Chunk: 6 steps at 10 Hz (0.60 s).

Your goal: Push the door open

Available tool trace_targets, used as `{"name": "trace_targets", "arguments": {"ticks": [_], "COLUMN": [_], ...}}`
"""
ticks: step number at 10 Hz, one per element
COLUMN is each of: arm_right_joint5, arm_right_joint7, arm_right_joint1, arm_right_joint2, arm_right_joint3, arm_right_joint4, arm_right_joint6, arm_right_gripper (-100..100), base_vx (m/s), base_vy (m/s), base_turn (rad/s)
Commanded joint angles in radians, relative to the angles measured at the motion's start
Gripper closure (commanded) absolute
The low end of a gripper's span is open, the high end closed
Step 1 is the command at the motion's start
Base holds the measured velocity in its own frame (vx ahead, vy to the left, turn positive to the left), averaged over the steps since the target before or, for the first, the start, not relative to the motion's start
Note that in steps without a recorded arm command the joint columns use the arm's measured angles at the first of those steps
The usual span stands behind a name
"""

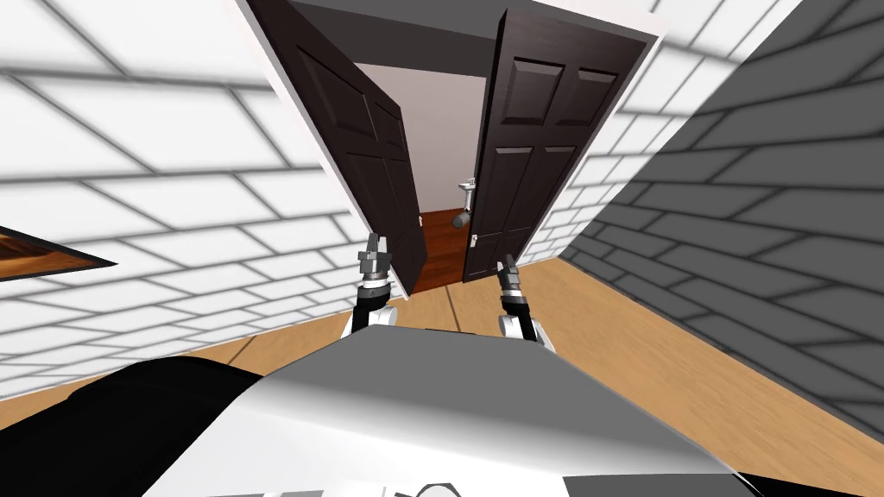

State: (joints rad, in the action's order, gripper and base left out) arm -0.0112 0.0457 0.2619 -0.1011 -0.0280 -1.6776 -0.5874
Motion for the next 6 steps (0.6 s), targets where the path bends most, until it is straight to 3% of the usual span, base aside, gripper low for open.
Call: {"name": "trace_targets", "arguments": {"ticks": [1, 6], "arm_right_joint5": [0.007, 0.022], "arm_right_joint7": [0.004, 0.009], "arm_right_joint1": [-0.022, -0.075], "arm_right_joint2": [-0.006, -0.012], "arm_right_joint3": [-0.001, -0.016], "arm_right_joint4": [0.050, 0.198], "arm_right_joint6": [-0.009, -0.039], "arm_right_gripper": [-100, -100], "base_vx": [0.082, 0.091], "base_vy": [-0.062, -0.062], "base_turn": [0.087, 0.076]}}
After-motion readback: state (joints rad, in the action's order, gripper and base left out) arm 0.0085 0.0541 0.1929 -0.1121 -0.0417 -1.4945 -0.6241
